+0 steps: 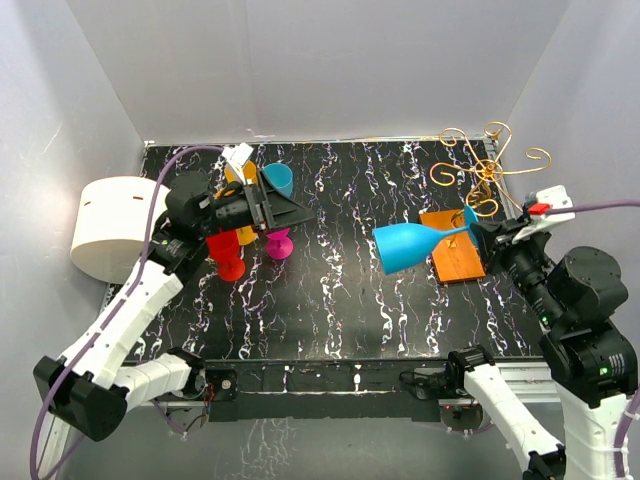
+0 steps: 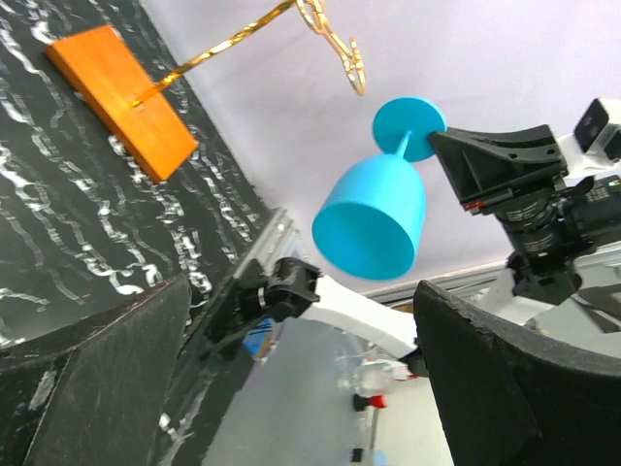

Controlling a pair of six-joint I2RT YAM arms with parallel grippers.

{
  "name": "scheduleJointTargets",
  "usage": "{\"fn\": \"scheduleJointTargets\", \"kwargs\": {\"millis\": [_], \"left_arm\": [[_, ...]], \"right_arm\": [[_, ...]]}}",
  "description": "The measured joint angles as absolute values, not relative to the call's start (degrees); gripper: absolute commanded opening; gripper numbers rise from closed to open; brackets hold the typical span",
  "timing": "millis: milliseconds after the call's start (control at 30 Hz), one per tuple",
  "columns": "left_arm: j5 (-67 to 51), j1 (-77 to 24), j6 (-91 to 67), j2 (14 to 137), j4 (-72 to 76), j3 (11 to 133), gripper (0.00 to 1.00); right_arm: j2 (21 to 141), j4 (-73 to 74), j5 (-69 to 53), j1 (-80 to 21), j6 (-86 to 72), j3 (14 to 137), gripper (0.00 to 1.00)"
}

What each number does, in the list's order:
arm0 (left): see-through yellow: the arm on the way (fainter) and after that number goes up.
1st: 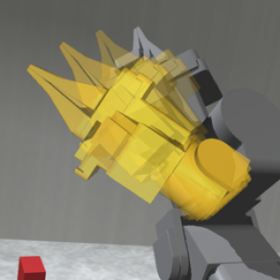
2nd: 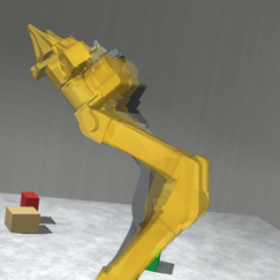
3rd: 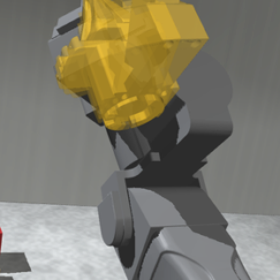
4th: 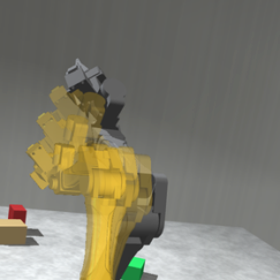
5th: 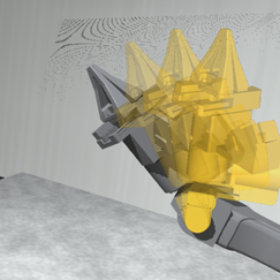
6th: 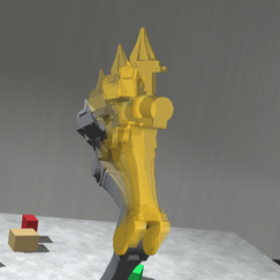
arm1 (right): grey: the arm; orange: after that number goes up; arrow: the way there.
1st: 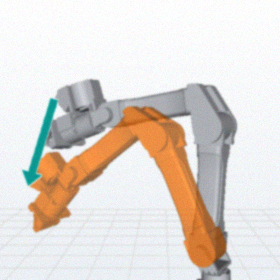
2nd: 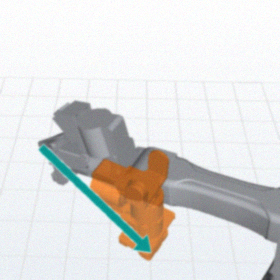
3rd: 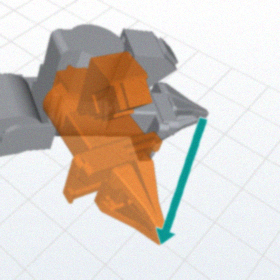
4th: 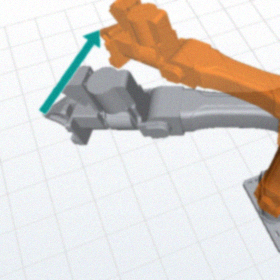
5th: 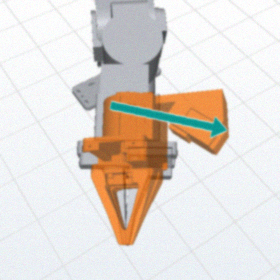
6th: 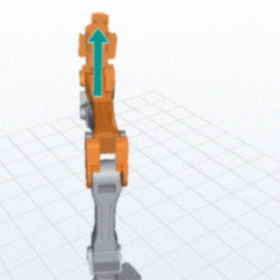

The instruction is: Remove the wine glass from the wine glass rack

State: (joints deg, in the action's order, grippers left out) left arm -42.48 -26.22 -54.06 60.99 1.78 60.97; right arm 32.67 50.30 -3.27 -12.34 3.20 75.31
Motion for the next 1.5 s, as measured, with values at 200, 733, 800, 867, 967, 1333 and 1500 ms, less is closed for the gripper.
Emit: {"fn": "scheduleJointTargets", "kwargs": {"millis": [200,733,800,867,967,1333,1500], "left_arm": [[-39.1,-34.8,-58.6,64.1,9.4,61.1,0.94],[-24.5,-43.7,-57.6,67.5,6.0,66.3,0.21],[-24.1,-43.7,-57.8,67.9,5.5,66.4,0.04],[-24.0,-43.7,-57.8,68.5,4.8,66.5,0.0],[-23.9,-43.7,-57.8,68.6,2.8,67.0,0.0],[-12.1,-43.7,-48.0,60.0,-30.5,72.9,0.0],[-3.5,-43.7,-43.7,57.4,-50.4,76.9,0.0]], "right_arm": [[40.5,48.3,-7.8,-12.4,-7.9,81.1,0.0],[46.2,40.4,-16.7,-12.4,-18.7,80.4,0.0],[45.5,39.9,-17.8,-12.4,-18.8,79.2,0.0],[44.9,38.7,-18.3,-12.6,-18.5,77.7,0.03],[45.0,38.5,-18.4,-12.8,-18.1,76.4,0.37],[46.2,37.1,-18.5,-16.8,-12.8,76.9,0.91],[47.1,37.5,-13.4,-20.1,-9.1,80.1,0.97]]}}
